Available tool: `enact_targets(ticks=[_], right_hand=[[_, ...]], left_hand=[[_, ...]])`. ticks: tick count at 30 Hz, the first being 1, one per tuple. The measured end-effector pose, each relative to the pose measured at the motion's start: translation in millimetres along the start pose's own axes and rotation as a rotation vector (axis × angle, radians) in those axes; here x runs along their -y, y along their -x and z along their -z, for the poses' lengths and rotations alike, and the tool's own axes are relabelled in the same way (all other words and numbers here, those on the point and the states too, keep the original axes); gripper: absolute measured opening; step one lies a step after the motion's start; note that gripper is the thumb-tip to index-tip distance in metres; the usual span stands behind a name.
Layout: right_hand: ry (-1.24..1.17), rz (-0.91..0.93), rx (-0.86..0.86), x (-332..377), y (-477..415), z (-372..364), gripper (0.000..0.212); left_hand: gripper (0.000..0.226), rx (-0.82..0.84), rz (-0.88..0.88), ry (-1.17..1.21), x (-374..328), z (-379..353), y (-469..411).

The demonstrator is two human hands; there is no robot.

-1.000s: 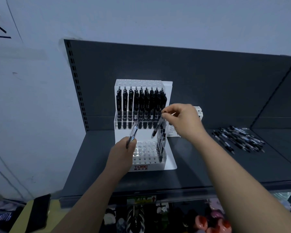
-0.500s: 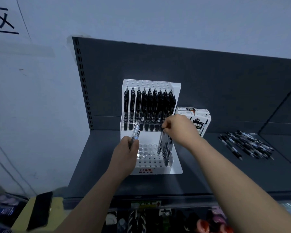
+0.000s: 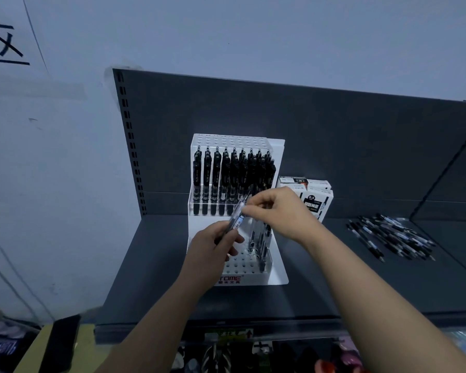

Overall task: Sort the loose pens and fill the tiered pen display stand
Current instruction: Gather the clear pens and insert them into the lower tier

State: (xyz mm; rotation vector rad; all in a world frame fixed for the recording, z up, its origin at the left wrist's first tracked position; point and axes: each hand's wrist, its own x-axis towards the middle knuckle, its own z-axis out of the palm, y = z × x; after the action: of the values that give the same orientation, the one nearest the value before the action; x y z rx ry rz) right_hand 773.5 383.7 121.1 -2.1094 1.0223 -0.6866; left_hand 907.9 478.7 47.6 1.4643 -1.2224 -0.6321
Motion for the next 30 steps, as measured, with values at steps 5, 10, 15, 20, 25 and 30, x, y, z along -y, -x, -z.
enact_targets(ticks=[5,10,15,20,25,30], right_hand=[[-0.117,-0.082,-0.032,-3,-2,11,0.004],[0.18,0.066,-0.147,-7,-7,27,0.007],[0.415,0.121,-0.107,-4,-8,14,0.014],[0.499,0.104,-0.095,1,-12,16,0.014],[0.577,0.046,0.01,-15,-7,-1,0.013],[0.727,0.106,-0.012,-15,-10,-5,0.015]], left_hand=[[0.023,-0.05,-0.016,-0.027,0,-3,0],[0.03,-0.14,-0.015,-0.12,10,3,2],[0.031,-0.146,0.07,-0.155,11,-2,5],[0.028,-0.131,0.09,-0.16,15,-2,4],[0.026,-0.086,0.08,-0.157,16,1,5],[0.018,-0.078,0.072,-0.111,14,2,6]])
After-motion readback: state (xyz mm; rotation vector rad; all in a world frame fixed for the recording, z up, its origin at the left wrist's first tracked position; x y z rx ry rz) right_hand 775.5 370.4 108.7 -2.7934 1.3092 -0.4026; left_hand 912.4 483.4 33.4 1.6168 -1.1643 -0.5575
